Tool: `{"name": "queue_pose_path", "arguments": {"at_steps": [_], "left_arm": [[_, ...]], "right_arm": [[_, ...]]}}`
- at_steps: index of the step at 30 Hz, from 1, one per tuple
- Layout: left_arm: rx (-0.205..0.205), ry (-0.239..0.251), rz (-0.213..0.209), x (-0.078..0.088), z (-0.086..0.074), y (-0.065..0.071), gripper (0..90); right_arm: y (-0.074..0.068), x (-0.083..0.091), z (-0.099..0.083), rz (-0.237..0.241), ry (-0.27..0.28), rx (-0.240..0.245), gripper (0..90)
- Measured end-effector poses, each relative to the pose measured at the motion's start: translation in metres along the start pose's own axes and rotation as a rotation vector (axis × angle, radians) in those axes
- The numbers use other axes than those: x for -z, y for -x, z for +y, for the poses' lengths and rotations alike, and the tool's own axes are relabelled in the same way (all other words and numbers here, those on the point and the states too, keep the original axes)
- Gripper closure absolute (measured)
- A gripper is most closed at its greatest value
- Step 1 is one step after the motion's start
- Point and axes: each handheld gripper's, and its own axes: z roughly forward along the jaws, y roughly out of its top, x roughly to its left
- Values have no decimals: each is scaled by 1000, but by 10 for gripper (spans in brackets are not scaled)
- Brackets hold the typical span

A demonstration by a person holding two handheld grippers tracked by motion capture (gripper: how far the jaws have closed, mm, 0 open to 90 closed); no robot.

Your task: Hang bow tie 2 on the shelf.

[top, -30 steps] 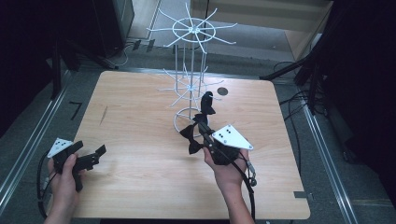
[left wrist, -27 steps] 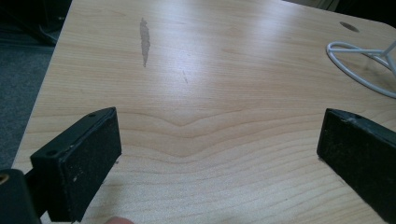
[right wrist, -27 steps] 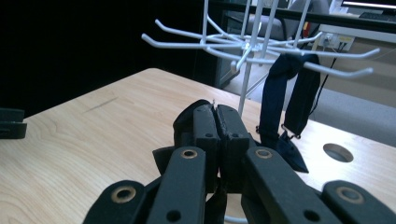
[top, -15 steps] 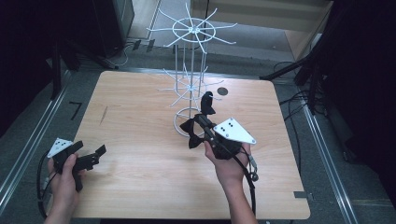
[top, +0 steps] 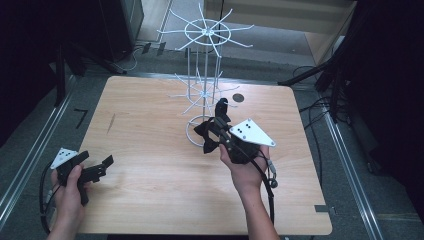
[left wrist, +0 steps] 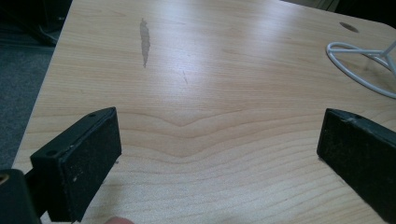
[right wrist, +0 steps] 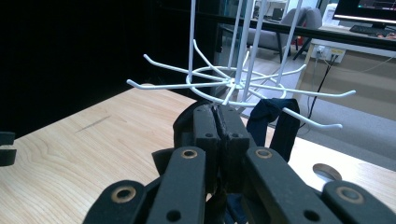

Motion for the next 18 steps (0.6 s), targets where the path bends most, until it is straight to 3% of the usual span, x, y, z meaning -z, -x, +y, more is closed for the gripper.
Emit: {"name": "queue_pose_path", "arguments": {"at_steps": [18], "left_arm": [[2,1,0,0,0,0,2]], "right_arm": [[16,-14,-1,-5,-27,-50,891]]}}
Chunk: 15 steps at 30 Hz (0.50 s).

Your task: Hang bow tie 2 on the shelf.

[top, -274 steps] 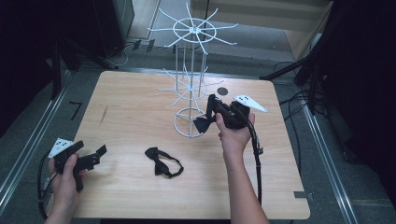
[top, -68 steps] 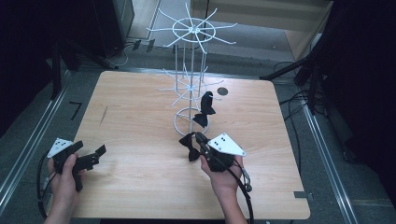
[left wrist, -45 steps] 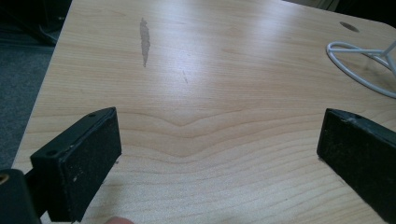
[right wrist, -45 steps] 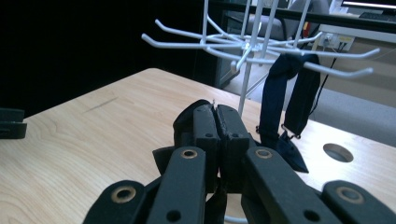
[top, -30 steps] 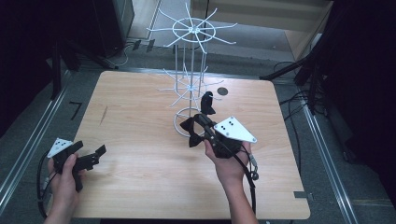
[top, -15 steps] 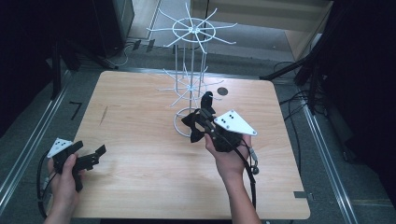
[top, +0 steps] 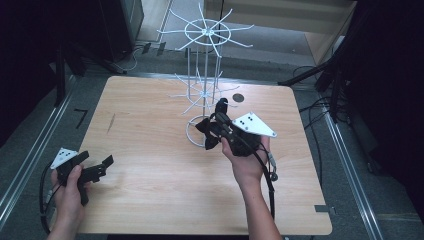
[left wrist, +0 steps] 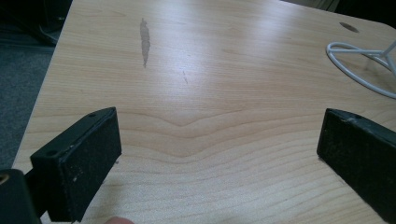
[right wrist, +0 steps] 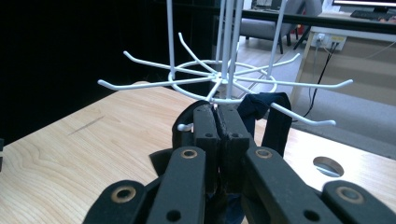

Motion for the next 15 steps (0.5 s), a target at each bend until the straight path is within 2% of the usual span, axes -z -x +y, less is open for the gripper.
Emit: {"name": "queue_pose_path", "arguments": {"at_steps": [15], "left_arm": [[0,-3,-3,0,0,0,2]], "right_arm": [[4,-17,-6,4,-30,-19,891]]}}
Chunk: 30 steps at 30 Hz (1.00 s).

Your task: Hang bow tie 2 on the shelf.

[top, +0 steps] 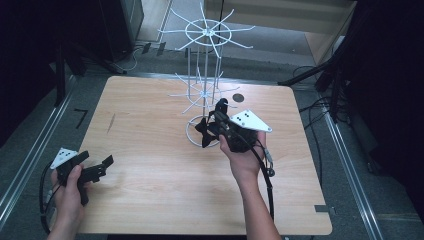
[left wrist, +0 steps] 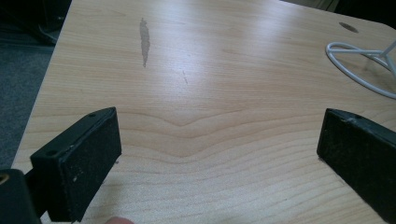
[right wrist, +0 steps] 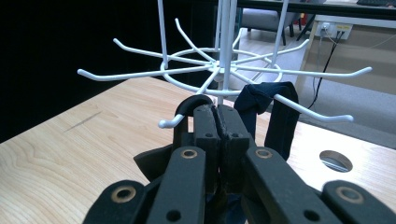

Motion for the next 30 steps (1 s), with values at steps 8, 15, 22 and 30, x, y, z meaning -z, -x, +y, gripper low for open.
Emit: {"name": "queue_pose_path", "arguments": {"at_steps": [8,15,22,30], "left_arm": [[-1,-1,-1,0,0,0,2],[1,-2,-3,0,0,0,2],[0,-2,-5,0,0,0,2],[-1,-3,-5,0,0,0,2]], "right_arm": [[-1,-8,1,1,1,-2,891],[-2,-15,2,2,-4,-6,890],[-3,-19,-1,0,-14,-3,884],[3,-16,-5,-9,-11,-22,739]]}}
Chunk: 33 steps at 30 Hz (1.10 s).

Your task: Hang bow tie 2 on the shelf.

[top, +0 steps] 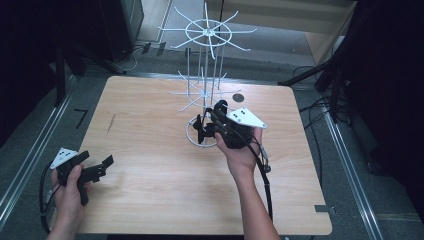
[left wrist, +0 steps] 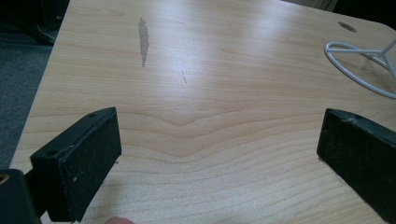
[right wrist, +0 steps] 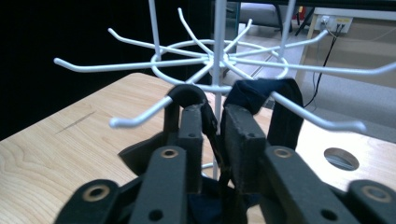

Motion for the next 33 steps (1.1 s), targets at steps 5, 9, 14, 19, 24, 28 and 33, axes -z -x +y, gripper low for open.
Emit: {"name": "queue_pose_path", "arguments": {"at_steps": [5,9,14,19,24,28,33], "left_arm": [[0,1,1,0,0,0,1],[-1,3,3,0,0,1,2],[-1,4,3,0,0,1,1],[-2,2,2,0,0,1,2],[-3,1,2,0,0,1,2],[-4,1,2,0,0,1,2],[-5,2,3,0,0,1,2]], "right_arm": [[6,5,-6,-1,-1,-7,585],[10,11,-10,-5,1,-5,495],[16,17,-17,2,8,-23,423],[22,24,-24,5,10,-31,329],[24,30,-28,0,5,-32,234],[28,36,-33,-3,0,-36,181],[34,42,-42,-10,-14,-27,135]]}}
